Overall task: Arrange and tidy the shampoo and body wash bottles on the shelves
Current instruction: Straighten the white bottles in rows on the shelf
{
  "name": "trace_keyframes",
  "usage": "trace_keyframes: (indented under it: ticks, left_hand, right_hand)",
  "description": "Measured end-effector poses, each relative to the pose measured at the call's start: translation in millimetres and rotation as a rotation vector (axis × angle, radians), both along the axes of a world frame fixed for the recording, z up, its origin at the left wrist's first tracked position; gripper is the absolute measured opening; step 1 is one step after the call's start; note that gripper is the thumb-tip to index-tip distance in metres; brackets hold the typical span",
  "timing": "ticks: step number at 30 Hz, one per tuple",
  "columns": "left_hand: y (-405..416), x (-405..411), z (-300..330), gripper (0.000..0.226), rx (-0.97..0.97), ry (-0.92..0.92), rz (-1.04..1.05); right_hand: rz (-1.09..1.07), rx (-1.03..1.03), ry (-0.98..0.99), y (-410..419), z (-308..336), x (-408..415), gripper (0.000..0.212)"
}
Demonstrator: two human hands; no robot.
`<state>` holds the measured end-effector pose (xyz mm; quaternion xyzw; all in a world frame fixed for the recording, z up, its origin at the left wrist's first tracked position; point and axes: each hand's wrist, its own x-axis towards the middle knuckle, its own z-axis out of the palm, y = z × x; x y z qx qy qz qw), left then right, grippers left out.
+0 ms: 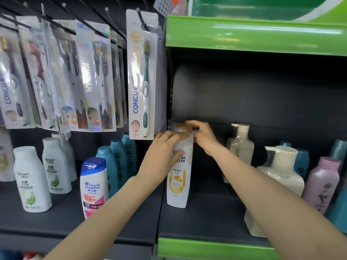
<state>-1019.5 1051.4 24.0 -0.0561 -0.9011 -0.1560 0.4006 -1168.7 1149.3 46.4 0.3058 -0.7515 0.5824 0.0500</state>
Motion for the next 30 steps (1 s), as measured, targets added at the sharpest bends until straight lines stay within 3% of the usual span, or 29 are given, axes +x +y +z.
trace_keyframes:
  ticks: [18, 30]
  left_hand:
    - [2, 2, 1, 0.049, -0.005, -0.033, 0.008]
    - [29, 27, 6, 0.039, -0.017, 0.04, 0.08]
  right_hand:
    - [0.0, 0.146, 0.036, 1, 12, 5, 0.041]
    - [-0.182, 0.077, 0.41, 48, 16, 70, 0.02]
